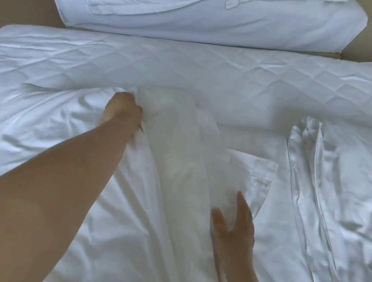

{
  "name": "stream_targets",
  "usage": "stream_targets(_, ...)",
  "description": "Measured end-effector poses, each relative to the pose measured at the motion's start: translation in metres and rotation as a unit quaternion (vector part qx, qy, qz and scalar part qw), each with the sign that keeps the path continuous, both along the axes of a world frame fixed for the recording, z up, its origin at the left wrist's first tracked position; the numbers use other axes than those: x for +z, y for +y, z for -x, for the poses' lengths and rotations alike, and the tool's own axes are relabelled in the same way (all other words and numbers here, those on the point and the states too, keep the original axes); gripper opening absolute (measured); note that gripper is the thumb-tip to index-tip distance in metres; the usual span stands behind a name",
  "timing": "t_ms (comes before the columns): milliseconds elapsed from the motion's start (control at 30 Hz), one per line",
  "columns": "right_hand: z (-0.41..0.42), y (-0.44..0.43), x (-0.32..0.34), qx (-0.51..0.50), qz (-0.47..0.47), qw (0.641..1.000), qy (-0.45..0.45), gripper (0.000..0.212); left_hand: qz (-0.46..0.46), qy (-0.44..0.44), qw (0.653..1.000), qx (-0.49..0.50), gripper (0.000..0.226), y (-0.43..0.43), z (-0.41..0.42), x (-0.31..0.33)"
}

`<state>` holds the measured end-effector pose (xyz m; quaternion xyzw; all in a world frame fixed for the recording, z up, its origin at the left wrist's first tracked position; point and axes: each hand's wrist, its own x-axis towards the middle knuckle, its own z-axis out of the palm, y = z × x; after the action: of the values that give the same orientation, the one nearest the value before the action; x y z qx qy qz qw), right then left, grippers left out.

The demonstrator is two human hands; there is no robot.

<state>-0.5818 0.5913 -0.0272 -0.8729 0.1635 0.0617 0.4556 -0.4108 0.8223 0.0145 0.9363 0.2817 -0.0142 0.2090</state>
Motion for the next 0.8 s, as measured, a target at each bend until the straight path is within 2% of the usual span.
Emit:
stream_targets(33,-0.011,0.007,0.009,0.013,0.011,1.0,-0.006,0.075,0.004,-0.018,1.0,0.0,0.022,0.002,0.0,-0.003)
stream_targets(100,-0.034,0.028,0.021,0.112,0.033,0.993,0.025,0.082,0.006,-0.066,0.998,-0.015,0.025,0.002,0.002,-0.003)
stream_targets(200,-0.052,0.049,0.016,0.254,0.119,0.954,0.108,0.069,-0.012,-0.207,0.977,-0.06,0.03,-0.005,-0.014,0.023)
stream_targets(267,-0.054,0.052,0.0,0.314,0.177,0.919,0.158,0.058,-0.004,-0.333,0.933,-0.141,0.03,-0.024,-0.04,0.055)
stream_targets(333,-0.053,0.05,-0.019,0.326,0.122,0.917,0.194,0.05,0.046,-0.405,0.876,-0.258,0.036,-0.059,-0.052,0.082)
stream_targets(400,-0.048,0.046,-0.029,0.282,0.05,0.943,0.172,0.048,0.074,-0.366,0.846,-0.381,0.032,-0.094,-0.054,0.078)
stream_targets(433,-0.045,0.042,-0.024,0.254,0.029,0.954,0.154,0.046,0.053,-0.301,0.852,-0.424,0.039,-0.108,-0.05,0.065)
stream_targets(500,-0.043,0.029,-0.015,0.184,-0.063,0.975,0.112,0.027,0.009,-0.098,0.875,-0.474,0.04,-0.116,-0.039,0.026)
stream_targets(567,-0.044,0.014,0.002,0.058,-0.234,0.965,0.106,0.018,0.006,0.053,0.878,-0.476,0.037,-0.108,-0.026,-0.004)
stream_targets(600,-0.048,0.006,0.007,-0.009,-0.304,0.946,0.109,0.014,0.016,0.077,0.883,-0.463,0.037,-0.1,-0.02,-0.012)
stream_targets(633,-0.05,0.0,0.011,-0.053,-0.335,0.935,0.107,0.011,0.043,0.068,0.896,-0.438,0.037,-0.092,-0.013,-0.013)
stream_targets(700,-0.054,-0.001,0.019,-0.064,-0.313,0.943,0.094,0.022,0.113,-0.013,0.924,-0.366,0.036,-0.075,0.001,-0.005)
stream_targets(733,-0.057,0.004,0.025,-0.062,-0.286,0.954,0.072,0.026,0.12,-0.071,0.929,-0.344,0.035,-0.067,0.012,0.003)
stream_targets(800,-0.065,0.022,0.039,-0.035,-0.235,0.971,0.035,0.034,0.079,-0.149,0.929,-0.33,0.038,-0.049,0.045,0.019)
